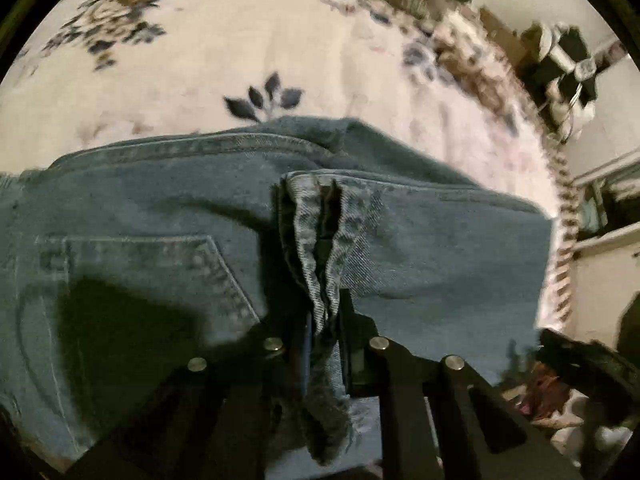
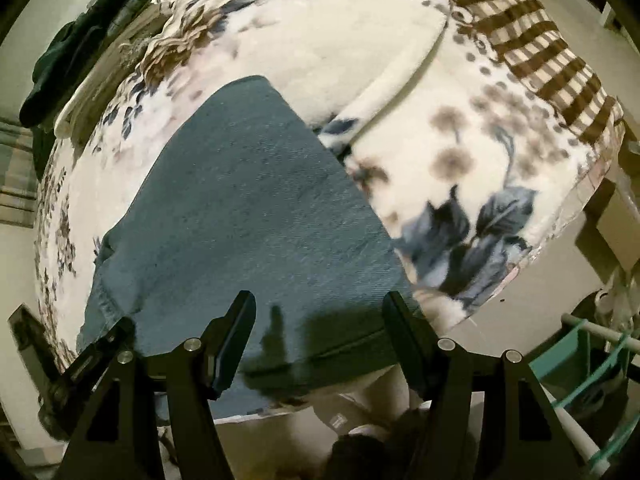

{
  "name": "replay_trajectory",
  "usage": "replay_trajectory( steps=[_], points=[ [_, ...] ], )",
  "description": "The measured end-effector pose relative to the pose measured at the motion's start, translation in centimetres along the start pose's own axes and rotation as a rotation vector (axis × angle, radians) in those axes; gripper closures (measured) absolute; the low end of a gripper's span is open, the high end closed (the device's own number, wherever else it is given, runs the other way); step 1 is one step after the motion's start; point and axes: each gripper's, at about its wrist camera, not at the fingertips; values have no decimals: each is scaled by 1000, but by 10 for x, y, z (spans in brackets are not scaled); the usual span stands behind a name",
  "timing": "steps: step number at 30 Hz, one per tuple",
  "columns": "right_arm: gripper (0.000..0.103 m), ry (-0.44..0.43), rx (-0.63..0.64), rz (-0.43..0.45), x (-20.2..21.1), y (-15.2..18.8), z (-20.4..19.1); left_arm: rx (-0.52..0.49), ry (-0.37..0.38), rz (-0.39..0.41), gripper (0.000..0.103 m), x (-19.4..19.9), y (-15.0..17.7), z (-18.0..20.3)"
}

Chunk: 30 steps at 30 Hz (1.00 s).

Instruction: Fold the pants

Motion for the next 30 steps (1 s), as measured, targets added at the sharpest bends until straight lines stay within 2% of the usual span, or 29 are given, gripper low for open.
replay_trajectory(
  steps=[2,5,6,9,11,13,14,15,16,18,21,22,25,26,28,29,30],
  points=[
    [35,13,26,-4,0,0,0,34,60,10,94,16,7,-6],
    [35,16,65,-14,4,1,-10,82,92,2,94,26,16,-15],
    [35,24,77,-17,-2,-2,-26,95,92,-5,94,25,17,-20],
    [35,76,123,-48,-10,-2,-42,117,70,-50,93,4,16,-30],
    [35,113,155,-67,-15,-2,-52,146,91,-81,90,-10,13,-41],
    [27,149,196,-75,-20,-3,-65,174,128,-75,89,-8,10,-47],
    [15,179,217,-82,-25,-4,-71,180,130,-77,88,-6,9,-47],
    [5,197,229,-85,-28,-5,-76,183,123,-68,79,0,11,-46],
    [2,226,239,-82,-30,-4,-82,181,119,-45,70,7,14,-47],
    [2,256,254,-72,-33,-3,-90,178,110,-2,1,19,21,-48],
    [2,242,268,-81,-35,1,-103,235,104,92,0,50,39,-62],
    [2,231,272,-85,-35,3,-108,280,93,130,0,62,49,-72],
    [2,229,307,-98,-33,11,-125,488,60,256,0,93,87,-115],
    [2,230,323,-102,-33,13,-132,600,56,305,0,102,105,-138],
    [2,226,345,-110,-32,16,-145,755,78,359,0,106,129,-172],
    [2,226,353,-111,-32,16,-150,820,116,380,0,103,139,-191],
    [2,229,362,-112,-33,17,-155,850,136,378,0,98,142,-202]
  ],
)
Point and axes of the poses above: each gripper's, at about its wrist camera, not at the fingertips, and x roughly against the way its jaws point, z to its right, y to its underside, and after that the axes turned 11 degrees about -z, right-handed
